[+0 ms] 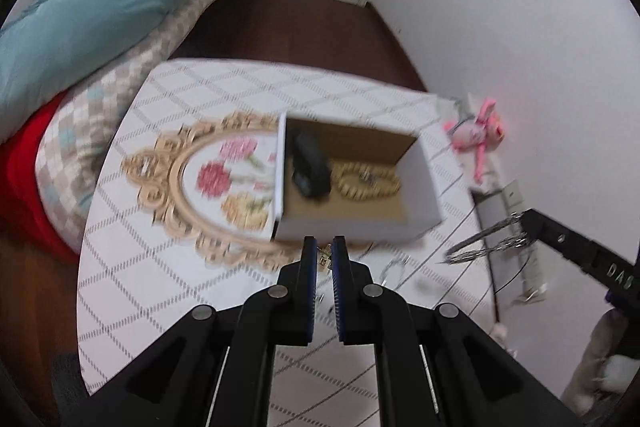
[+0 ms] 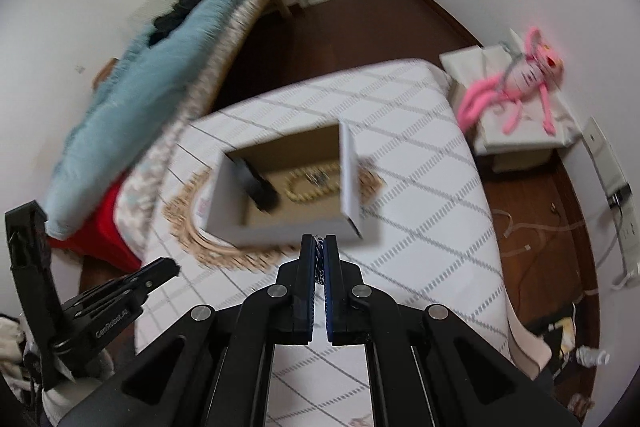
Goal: Organize jewelry
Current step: 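Carry the chain bracelet and gold charm into the box and release both, then grasp the silver chain necklace with the right gripper while the left gripper grasps the other gold charm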
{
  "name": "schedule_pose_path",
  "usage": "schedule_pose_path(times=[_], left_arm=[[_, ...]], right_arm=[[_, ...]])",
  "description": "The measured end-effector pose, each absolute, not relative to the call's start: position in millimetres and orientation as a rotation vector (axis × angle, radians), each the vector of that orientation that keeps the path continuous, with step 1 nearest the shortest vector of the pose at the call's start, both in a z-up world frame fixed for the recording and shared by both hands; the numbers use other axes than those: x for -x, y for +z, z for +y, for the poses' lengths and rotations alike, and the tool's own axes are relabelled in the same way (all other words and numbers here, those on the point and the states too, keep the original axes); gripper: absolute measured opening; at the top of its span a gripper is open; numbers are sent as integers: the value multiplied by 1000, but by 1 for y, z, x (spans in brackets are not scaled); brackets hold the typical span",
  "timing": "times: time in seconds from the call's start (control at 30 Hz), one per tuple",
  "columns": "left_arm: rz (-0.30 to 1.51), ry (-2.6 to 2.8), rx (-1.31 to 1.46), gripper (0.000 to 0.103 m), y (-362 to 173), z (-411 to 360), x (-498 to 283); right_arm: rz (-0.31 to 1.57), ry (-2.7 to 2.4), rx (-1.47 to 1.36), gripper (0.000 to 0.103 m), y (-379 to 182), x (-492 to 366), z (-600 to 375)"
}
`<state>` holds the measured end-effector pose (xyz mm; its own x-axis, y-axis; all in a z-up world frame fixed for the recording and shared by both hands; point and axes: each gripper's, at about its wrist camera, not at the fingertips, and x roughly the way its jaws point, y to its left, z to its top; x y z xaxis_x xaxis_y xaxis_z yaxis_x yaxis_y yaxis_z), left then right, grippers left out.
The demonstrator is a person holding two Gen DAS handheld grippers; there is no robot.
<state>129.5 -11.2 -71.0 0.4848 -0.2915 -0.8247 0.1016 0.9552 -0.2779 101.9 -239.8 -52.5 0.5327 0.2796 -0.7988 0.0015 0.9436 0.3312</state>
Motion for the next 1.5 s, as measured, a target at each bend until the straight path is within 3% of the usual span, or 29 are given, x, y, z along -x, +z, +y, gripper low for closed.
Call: schedule_pose_path(times=[0.23,0.63,0.7,0.77,0.8,0.93,1.0,1.03,1.07,1.17,1.23,1.33,1.5], left_arm=[[1044,-267,148,5,-67,-24,-179],[1221,-207,137,10,-109,-26,-226],[1228,-173,130,25,-110,-24,-228],[1217,-129,112,72,-109,-21,-229],[1203,-110,115,78,-107,-19,-229],[1189,-77,110,79,-106,-12,-229],[1177,-59,84,85,-105,-12,-227],[1162,-48,64,92,-104,-12,-225],[1151,-42,52,98,-104,-13,-223],[1118,-13,12,103,-103,-14,-217],[1098,7,-18,103,-105,-15,-214],[1094,25,-39,103,-110,-17,-211],[1080,35,-35,103,-106,-16,-208]], right_arm=[[971,241,-258,4,-28,-150,-218],[1140,296,-279,4,-73,-217,-200],[1158,308,-286,4,-79,-220,-197],[1176,319,-290,4,-84,-221,-193],[1190,324,-283,4,-87,-223,-191],[1282,310,-235,5,-111,-232,-189],[1320,256,-170,5,-122,-235,-190],[1318,242,-154,9,-124,-235,-192],[1308,220,-139,22,-123,-233,-195],[1265,166,-78,60,-118,-226,-200],[1247,103,-2,66,-118,-220,-200],[1249,39,63,94,-124,-218,-203],[1234,4,81,98,-129,-214,-206]])
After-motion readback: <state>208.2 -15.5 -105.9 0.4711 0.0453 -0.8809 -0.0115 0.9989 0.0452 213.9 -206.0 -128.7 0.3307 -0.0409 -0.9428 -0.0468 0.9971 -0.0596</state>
